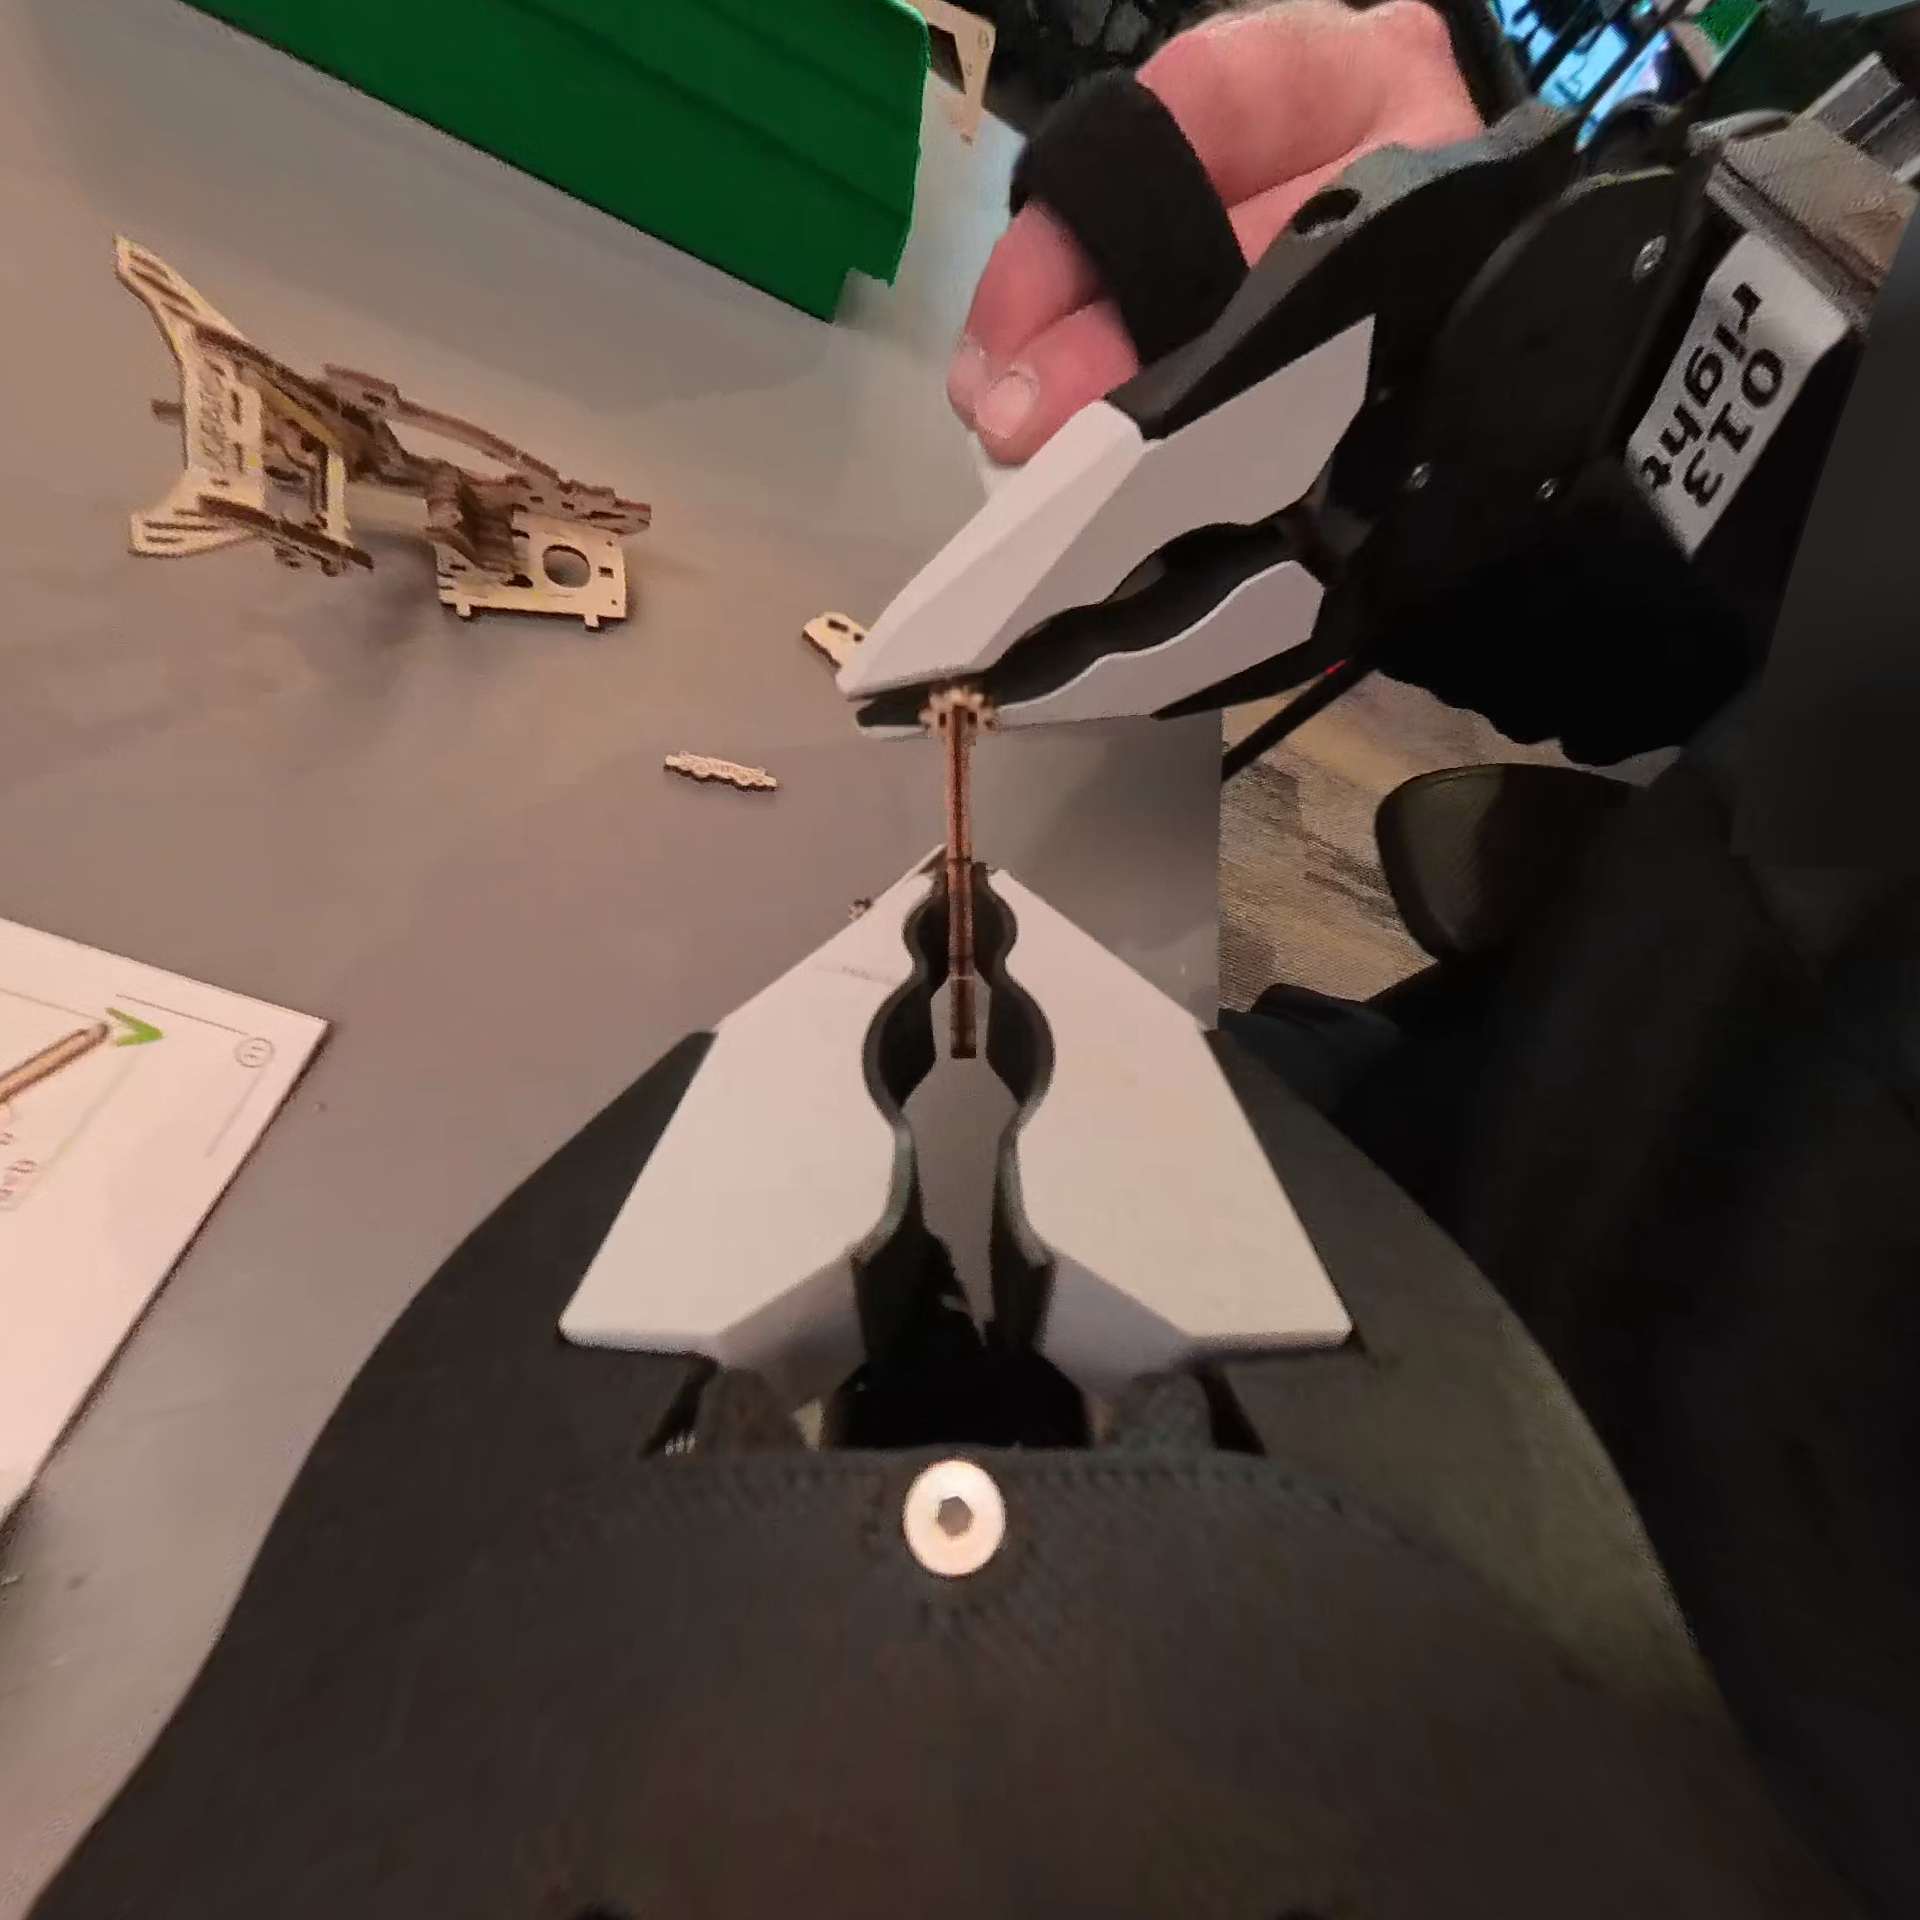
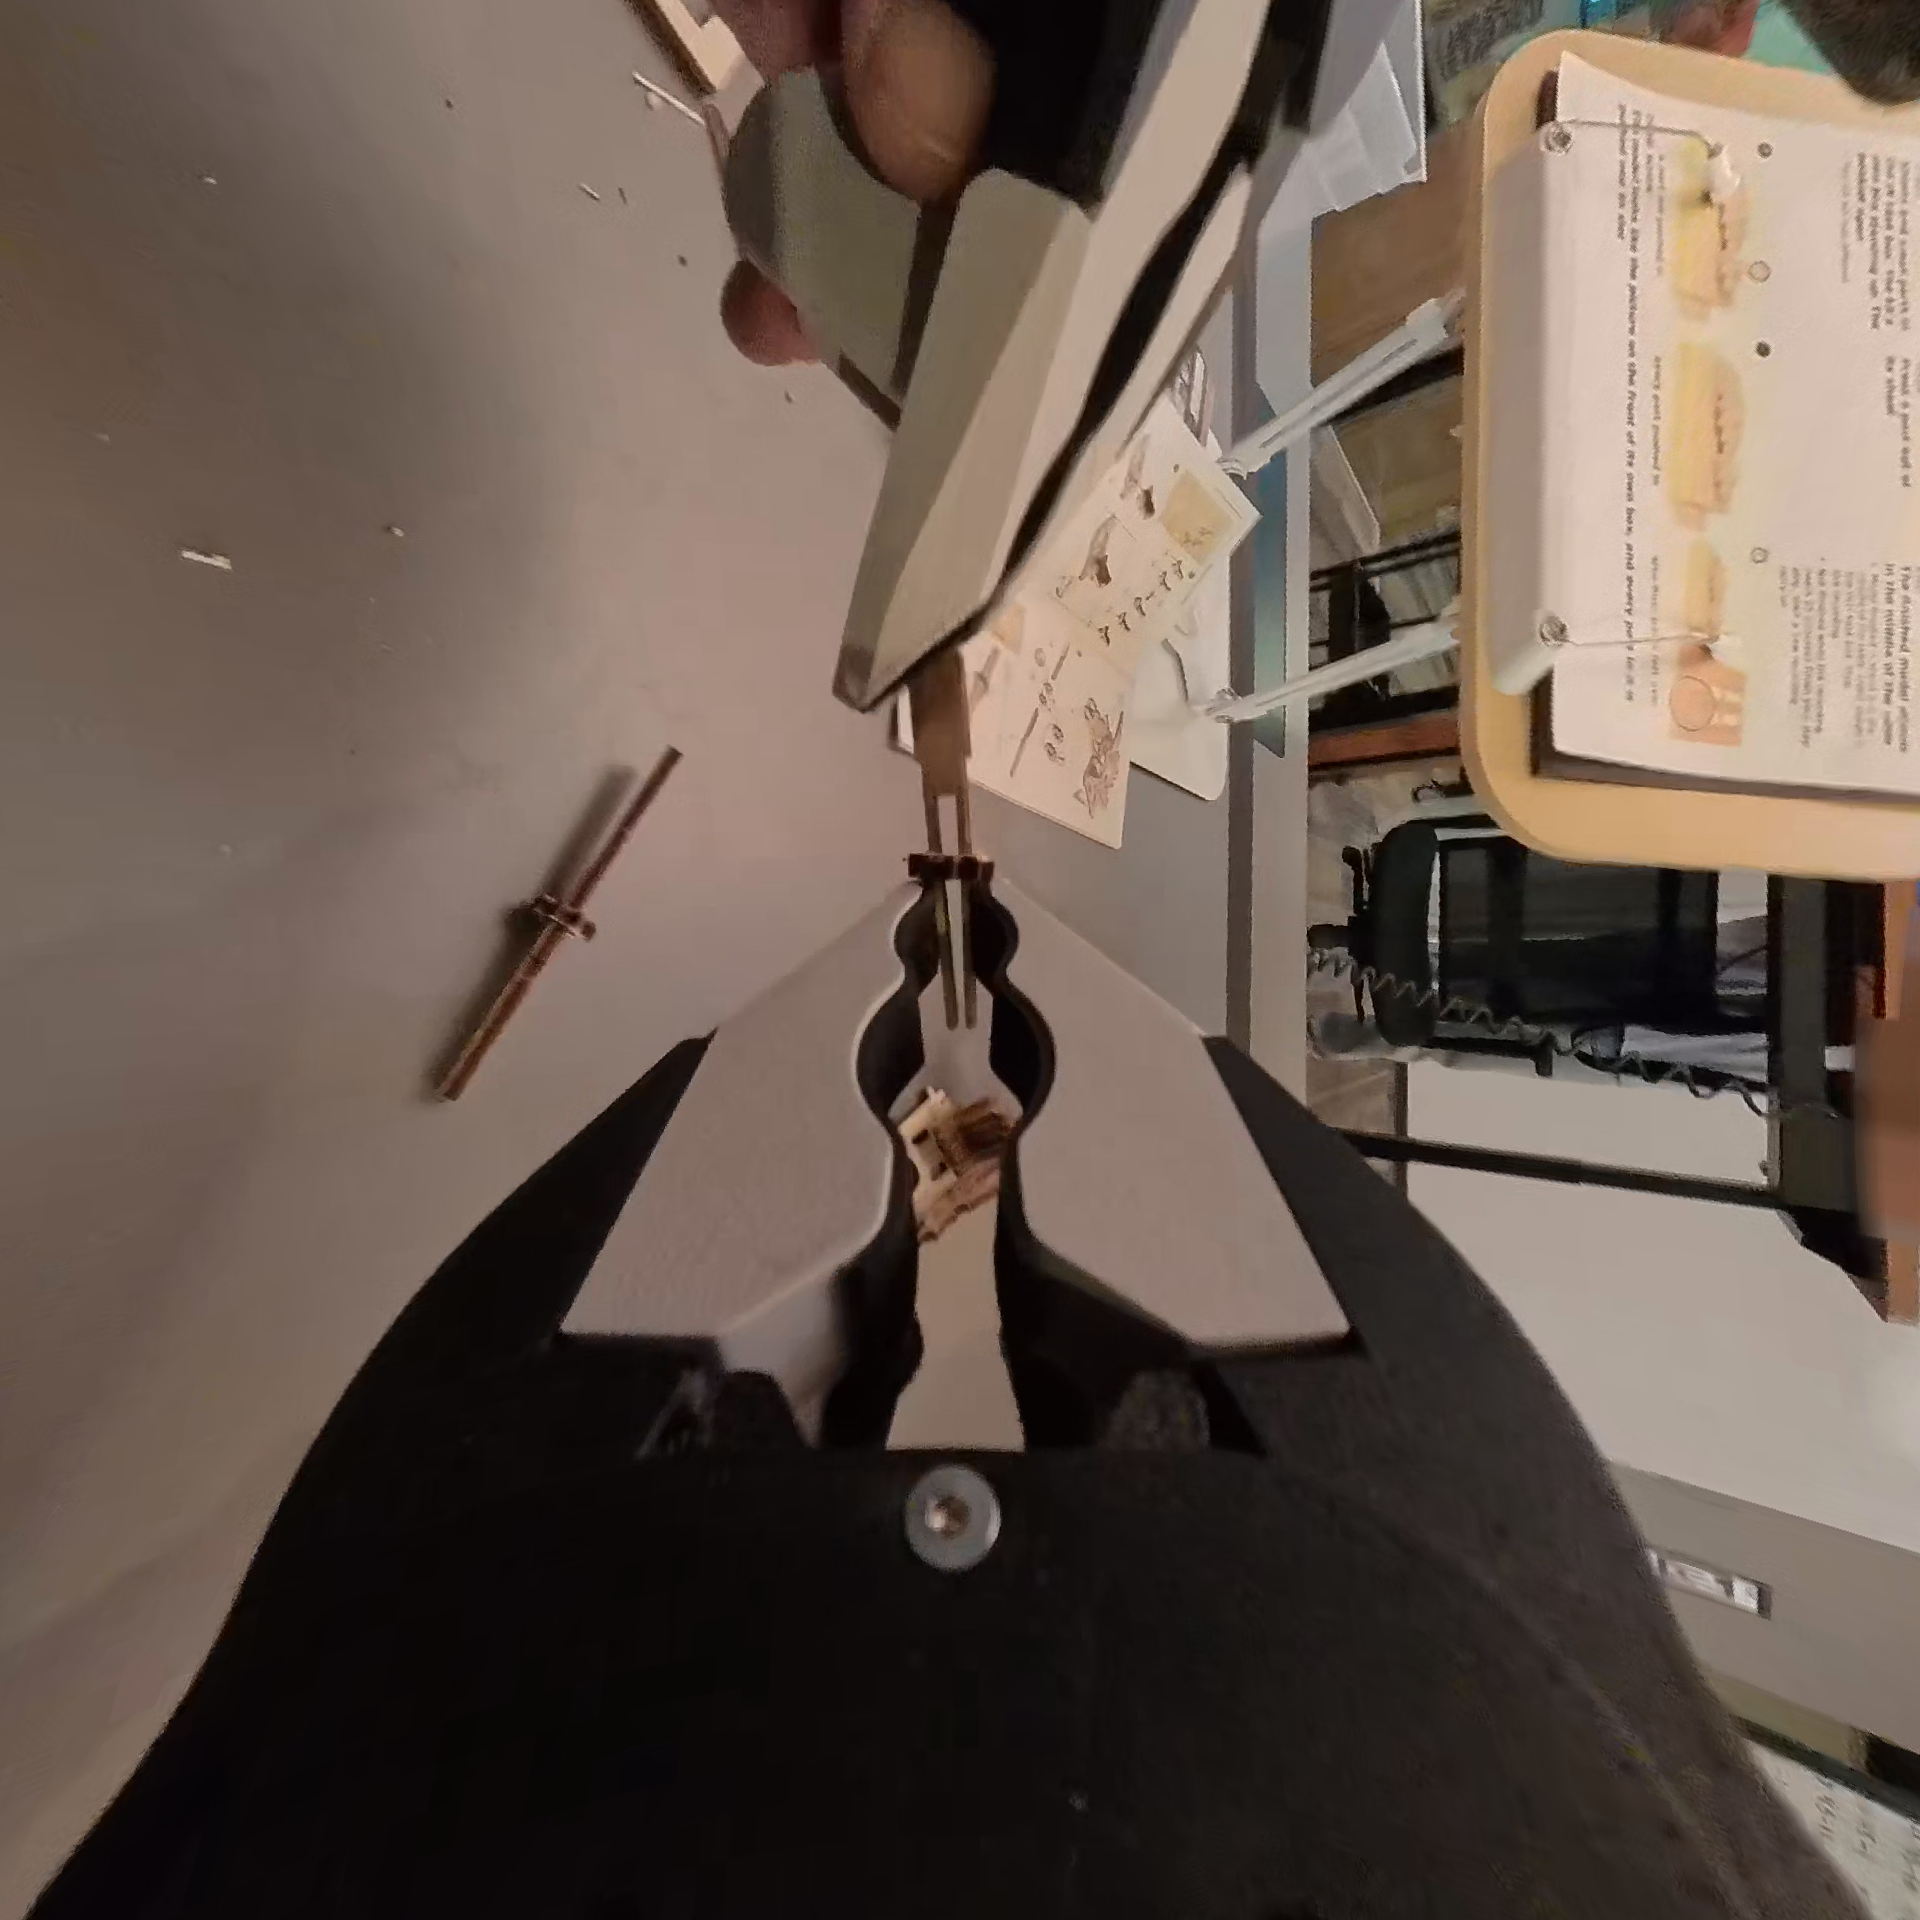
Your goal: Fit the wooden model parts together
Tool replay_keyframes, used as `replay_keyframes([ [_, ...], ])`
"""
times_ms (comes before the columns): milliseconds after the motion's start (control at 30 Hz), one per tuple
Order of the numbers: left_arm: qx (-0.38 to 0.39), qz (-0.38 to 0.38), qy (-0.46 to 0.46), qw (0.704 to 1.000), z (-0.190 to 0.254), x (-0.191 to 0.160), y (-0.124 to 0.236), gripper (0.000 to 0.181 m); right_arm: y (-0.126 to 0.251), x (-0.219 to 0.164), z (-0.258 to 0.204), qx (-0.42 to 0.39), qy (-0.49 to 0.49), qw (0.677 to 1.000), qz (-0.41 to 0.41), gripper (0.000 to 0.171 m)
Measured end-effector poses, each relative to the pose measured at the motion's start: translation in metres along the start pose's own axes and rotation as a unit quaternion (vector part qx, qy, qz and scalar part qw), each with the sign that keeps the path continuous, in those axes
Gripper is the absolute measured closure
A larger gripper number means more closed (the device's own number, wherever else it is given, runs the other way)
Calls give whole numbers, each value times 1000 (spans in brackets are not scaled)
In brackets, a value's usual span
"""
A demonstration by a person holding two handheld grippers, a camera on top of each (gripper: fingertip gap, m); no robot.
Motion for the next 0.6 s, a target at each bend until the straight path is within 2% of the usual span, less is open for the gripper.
replay_keyframes([
  [333,3,-44,-5,999,0,-11,-8,180,-12,15,-10,25,38,999,2,168],
  [600,-9,-16,16,1000,-4,-10,-4,180,-16,20,-6,28,7,999,19,166],
])
Point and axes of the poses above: each gripper's, where its closed fingertips meet, y back along the fingers, x out of its top, z = x × y across the jaws, the point moved 1 cm from there along y, back along the fingers, and after that the axes turned 5 degrees about x, right-handed, at the moved point
